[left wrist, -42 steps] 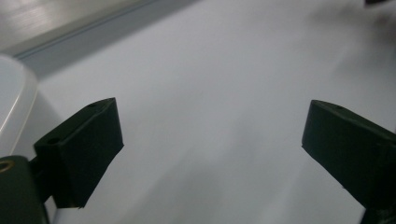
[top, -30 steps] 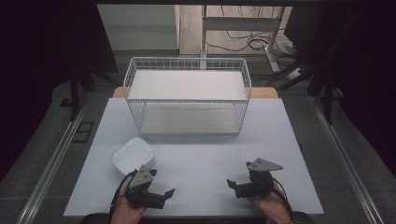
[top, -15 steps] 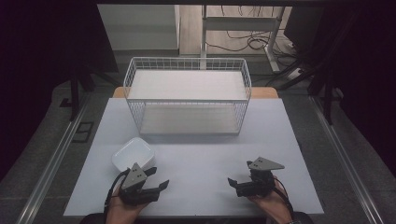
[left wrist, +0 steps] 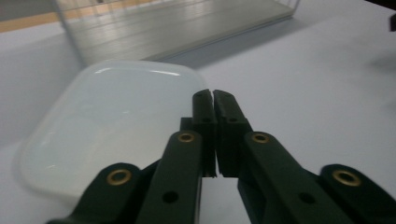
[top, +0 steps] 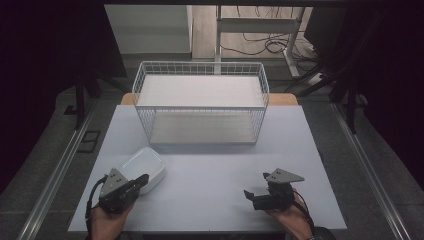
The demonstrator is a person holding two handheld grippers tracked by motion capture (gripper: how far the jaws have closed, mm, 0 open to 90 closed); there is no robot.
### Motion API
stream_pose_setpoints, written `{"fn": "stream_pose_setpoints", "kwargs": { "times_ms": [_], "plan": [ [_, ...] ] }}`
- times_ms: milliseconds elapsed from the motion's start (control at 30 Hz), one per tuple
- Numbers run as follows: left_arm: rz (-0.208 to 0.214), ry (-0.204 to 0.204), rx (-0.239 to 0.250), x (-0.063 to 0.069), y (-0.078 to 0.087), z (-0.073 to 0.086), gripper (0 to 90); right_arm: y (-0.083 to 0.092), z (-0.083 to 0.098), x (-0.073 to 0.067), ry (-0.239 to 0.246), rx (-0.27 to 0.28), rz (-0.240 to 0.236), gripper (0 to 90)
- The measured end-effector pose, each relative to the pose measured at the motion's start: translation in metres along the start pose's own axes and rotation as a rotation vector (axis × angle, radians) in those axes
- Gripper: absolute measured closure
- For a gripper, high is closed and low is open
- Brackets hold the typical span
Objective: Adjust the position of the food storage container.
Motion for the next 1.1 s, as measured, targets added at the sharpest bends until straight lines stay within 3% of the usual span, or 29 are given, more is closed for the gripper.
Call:
{"fn": "stream_pose_setpoints", "kwargs": {
  "times_ms": [233,333,467,500,767,1100],
  "plan": [
    [-0.108,0.065,-0.008,-0.033,0.015,0.013,89.6,0.001,0.0,0.001,-0.001,-0.003,-0.001,7.3],
    [-0.184,0.129,-0.06,-0.057,0.017,0.032,89.6,0.0,0.0,0.001,0.002,-0.004,0.0,7.2],
    [-0.21,0.164,-0.098,-0.068,0.014,0.042,89.6,0.001,0.0,0.001,0.008,0.0,0.001,7.2],
    [-0.223,0.181,-0.128,-0.072,0.011,0.048,89.6,0.0,0.0,0.001,0.01,0.0,0.001,7.2],
    [-0.234,0.204,-0.157,-0.081,-0.004,0.049,89.5,-0.002,0.002,0.0,0.026,-0.012,0.003,8.0],
    [-0.206,0.212,-0.165,-0.096,-0.029,0.041,89.4,-0.004,-0.001,0.001,0.028,0.004,0.003,8.3]
  ]
}}
Point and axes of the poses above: each handheld gripper's, and its own axes: y roughly backward along the jaws, z roughly out of its underside, x roughly to its right, the point moved 8 cm from there along -y, roughly forward along the jaws, and after that the axes turned 5 degrees about -y, right-handed, at the moved point
